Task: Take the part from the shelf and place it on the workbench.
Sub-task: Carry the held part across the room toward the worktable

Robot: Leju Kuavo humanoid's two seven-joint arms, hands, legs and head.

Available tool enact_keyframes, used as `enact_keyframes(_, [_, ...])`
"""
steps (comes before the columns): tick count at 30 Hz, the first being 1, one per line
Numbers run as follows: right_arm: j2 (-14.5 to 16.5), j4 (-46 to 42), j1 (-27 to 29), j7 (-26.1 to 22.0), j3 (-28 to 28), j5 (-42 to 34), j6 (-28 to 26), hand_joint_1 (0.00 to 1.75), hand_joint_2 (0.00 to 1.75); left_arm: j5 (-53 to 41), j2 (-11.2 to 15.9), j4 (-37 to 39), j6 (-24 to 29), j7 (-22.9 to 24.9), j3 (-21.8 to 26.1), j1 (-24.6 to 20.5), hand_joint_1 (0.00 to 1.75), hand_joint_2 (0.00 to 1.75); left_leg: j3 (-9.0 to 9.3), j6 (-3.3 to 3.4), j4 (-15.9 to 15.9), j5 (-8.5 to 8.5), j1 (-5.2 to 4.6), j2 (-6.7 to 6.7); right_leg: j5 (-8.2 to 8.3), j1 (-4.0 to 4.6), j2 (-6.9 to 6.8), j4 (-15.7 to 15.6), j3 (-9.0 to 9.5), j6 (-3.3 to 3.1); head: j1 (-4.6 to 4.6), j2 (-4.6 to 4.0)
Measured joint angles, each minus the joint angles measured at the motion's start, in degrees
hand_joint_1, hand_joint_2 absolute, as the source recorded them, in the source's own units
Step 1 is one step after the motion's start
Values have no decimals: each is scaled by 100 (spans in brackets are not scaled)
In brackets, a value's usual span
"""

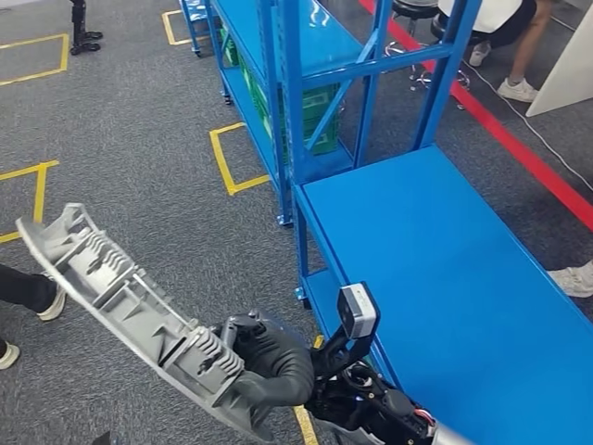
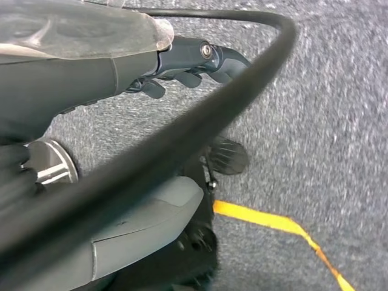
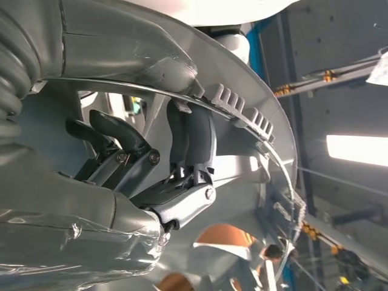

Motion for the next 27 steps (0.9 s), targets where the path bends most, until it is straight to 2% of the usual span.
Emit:
enact_keyframes(1, [11, 15, -3, 2, 6, 1, 6, 175, 175, 9, 0, 0, 1, -1, 0, -8, 0, 175, 180, 34, -358, 122, -29, 79, -22, 12, -39, 2, 14, 23, -15, 0])
enact_keyframes(2, [22, 27, -9, 3, 14, 2, 11, 175, 175, 14, -1, 0, 1, -1, 0, -14, 0, 175, 287, 66, -575, 173, -59, 135, -44, 25, -76, 3, 28, 50, -20, 0])
enact_keyframes(3, [29, 39, -17, 3, 22, 3, 16, 175, 175, 20, -2, 0, 1, -2, 0, -17, 0, 175, 315, 96, -648, 164, -89, 146, -62, 36, -112, 1, 39, 79, -15, 0])
enact_keyframes(5, [46, 58, -36, 4, 38, 4, 21, 175, 175, 27, -2, 0, 2, -2, 0, -3, 0, 175, 316, 154, -661, 163, -96, 43, -101, 28, -156, -1, 59, 137, 10, 0])
enact_keyframes(6, [56, 67, -47, 5, 45, 5, 25, 175, 175, 31, -2, 0, 7, -1, 0, 4, 0, 175, 332, 185, -677, 162, -86, -1, -158, 16, -95, 58, 43, 165, 25, 0])
enact_keyframes(7, [64, 75, -58, 5, 51, 5, 30, 175, 175, 34, -3, 0, 11, -1, 0, 5, 0, 175, 351, 220, -694, 165, -73, -44, -268, 2, 4, 221, -21, 188, 45, 0])
enact_keyframes(8, [69, 84, -65, 6, 55, 6, 35, 175, 175, 36, -4, 0, 19, 0, 0, 1, 0, 175, 370, 250, -707, 164, -61, -89, -434, -11, 129, 527, -158, 205, 75, 0])
enact_keyframes(9, [72, 98, -69, 7, 59, 6, 41, 175, 175, 37, -4, 0, 26, 0, 0, -5, 0, 175, 379, 274, -708, 156, -69, -134, -625, -15, 237, 935, -342, 211, 112, 0])
enact_keyframes(10, [72, 115, -70, 9, 63, 5, 45, 175, 175, 39, -4, 0, 30, 0, 0, -10, 0, 175, 384, 292, -707, 149, -77, -188, -785, -17, 290, 1355, -553, 214, 144, 0])
enact_keyframes(11, [72, 135, -69, 11, 70, 4, 49, 175, 175, 43, -4, 0, 35, 0, 0, -12, 0, 175, 391, 299, -705, 143, -85, -250, -863, -17, 316, 1667, -723, 214, 172, 0])
enact_keyframes(12, [72, 155, -69, 16, 76, 2, 54, 175, 175, 47, -4, 0, 40, 2, 0, -11, 0, 175, 400, 302, -703, 137, -90, -314, -824, -17, 327, 1767, -802, 207, 193, 0])
enact_keyframes(13, [72, 172, -69, 20, 83, 0, 59, 175, 175, 54, -5, 0, 44, 6, 0, -9, 0, 175, 417, 299, -701, 130, -94, -387, -666, -16, 339, 1629, -770, 192, 210, 0])
enact_keyframes(14, [72, 182, -71, 24, 87, -2, 66, 175, 175, 63, -7, 0, 49, 11, 0, -7, 0, 175, 439, 292, -698, 121, -95, -460, -421, -16, 380, 1283, -637, 170, 230, 0])
enact_keyframes(16, [75, 197, -80, 31, 96, -3, 86, 175, 175, 85, -24, 0, 55, 19, 1, -10, 0, 175, 454, 262, -689, 106, -89, -596, -4, -18, 613, 493, -320, 113, 261, 0])
enact_keyframes(17, [79, 202, -90, 35, 102, -3, 96, 175, 175, 98, -32, 0, 57, 21, 2, -16, 0, 175, 432, 235, -680, 111, -79, -654, 84, -12, 715, 232, -207, 94, 277, 0])
enact_keyframes(18, [85, 211, -98, 41, 110, -4, 104, 175, 175, 108, -38, 0, 62, 23, 2, -16, 0, 175, 398, 201, -679, 123, -65, -707, 91, -3, 780, 114, -155, 80, 286, 0])
enact_keyframes(20, [106, 222, -113, 55, 128, -8, 109, 175, 175, 123, -39, 0, 74, 27, 2, -1, 0, 175, 354, 120, -697, 160, -44, -812, 84, 1, 713, 29, -103, 55, 302, 0])
enact_keyframes(21, [121, 228, -120, 63, 137, -12, 109, 175, 175, 127, -40, 0, 80, 28, 2, 14, 0, 175, 340, 90, -676, 147, -45, -767, 104, -10, 655, -14, -77, 32, 292, 0])
enact_keyframes(23, [149, 237, -146, 73, 152, -26, 108, 175, 175, 133, -43, 0, 86, 28, 1, 8, 0, 175, 176, 41, -347, -35, -61, -509, 138, -34, 513, -101, -21, -21, 216, 0])
enact_keyframes(24, [157, 246, -158, 78, 159, -33, 108, 175, 175, 133, -45, 0, 86, 28, 0, -4, 0, 175, -1, 19, -3, -201, -62, -339, 143, -23, 432, -118, -7, -39, 173, 0])
enact_keyframes(25, [161, 258, -165, 80, 164, -40, 107, 175, 175, 133, -46, 0, 86, 28, 0, -17, 0, 175, -216, -6, 399, -373, -60, -247, 139, -14, 355, -120, -7, -51, 138, 0])
enact_keyframes(26, [161, 270, -168, 83, 168, -45, 104, 175, 175, 133, -48, 0, 86, 28, 0, -23, 0, 175, -407, -27, 751, -494, -57, -206, 131, -6, 278, -120, -9, -56, 119, 0])
enact_keyframes(27, [161, 284, -167, 85, 172, -47, 102, 175, 175, 132, -50, 0, 86, 28, 0, -18, 0, 175, -513, -42, 938, -521, -54, -185, 124, -3, 208, -120, -9, -57, 101, 0])
